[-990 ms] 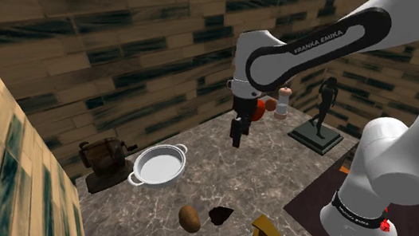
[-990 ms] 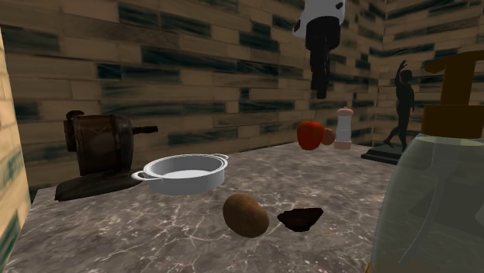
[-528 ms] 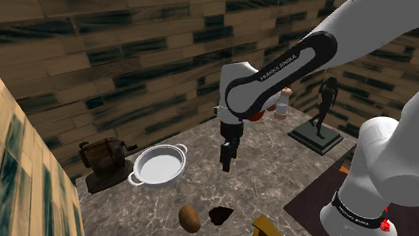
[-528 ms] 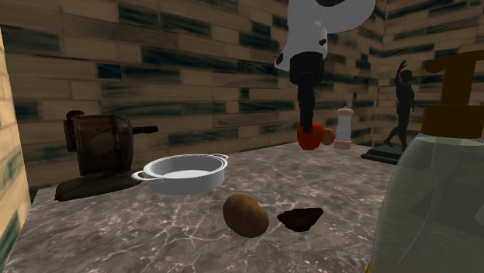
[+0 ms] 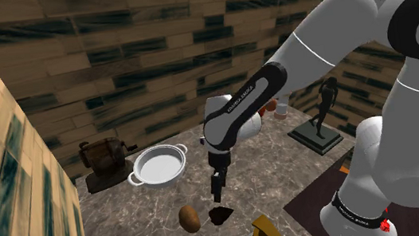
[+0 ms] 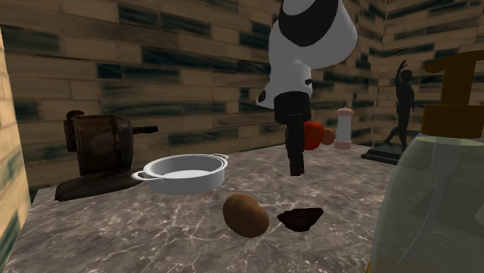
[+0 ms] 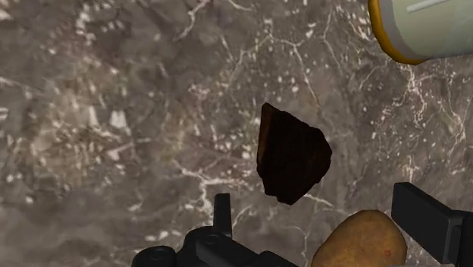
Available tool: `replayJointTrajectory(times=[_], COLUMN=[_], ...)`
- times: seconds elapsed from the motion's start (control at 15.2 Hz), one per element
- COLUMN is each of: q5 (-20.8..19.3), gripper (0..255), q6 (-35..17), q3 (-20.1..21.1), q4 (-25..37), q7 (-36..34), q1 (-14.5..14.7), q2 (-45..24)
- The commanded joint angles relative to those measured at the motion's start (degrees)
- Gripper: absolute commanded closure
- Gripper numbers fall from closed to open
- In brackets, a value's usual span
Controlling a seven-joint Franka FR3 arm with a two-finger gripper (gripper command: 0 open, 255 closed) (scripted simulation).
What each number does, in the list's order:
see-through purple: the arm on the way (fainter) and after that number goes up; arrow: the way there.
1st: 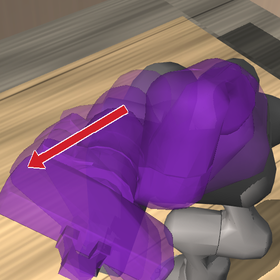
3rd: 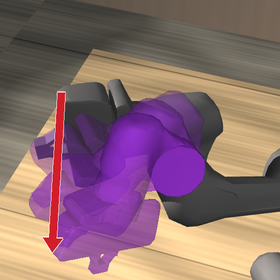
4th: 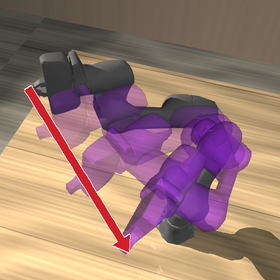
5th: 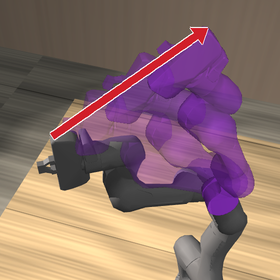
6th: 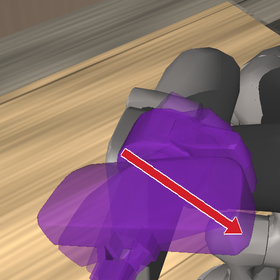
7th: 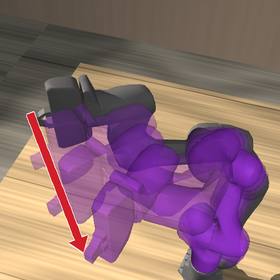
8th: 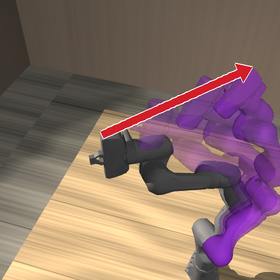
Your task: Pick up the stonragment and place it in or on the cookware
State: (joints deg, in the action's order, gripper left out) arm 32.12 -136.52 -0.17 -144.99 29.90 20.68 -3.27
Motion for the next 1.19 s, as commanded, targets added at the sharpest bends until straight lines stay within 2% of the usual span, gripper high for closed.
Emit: replayJointTrajectory(times=[0.0,0.53,0.99,1.06,1.12], q5=[2.28,6.95,6.94,6.94,6.94], gripper=[0,0,0,255,255], q6=[-0.75,-6.17,-6.16,-6.16,-6.16], q3=[0.91,2.83,2.83,2.83,2.83], q4=[0.73,0.43,0.43,0.43,0.43], q7=[2.34,5.33,5.32,5.32,5.32], q1=[0.64,1.65,1.65,1.65,1.65], q2=[-2.49,-7.68,-7.67,-7.67,-7.67])
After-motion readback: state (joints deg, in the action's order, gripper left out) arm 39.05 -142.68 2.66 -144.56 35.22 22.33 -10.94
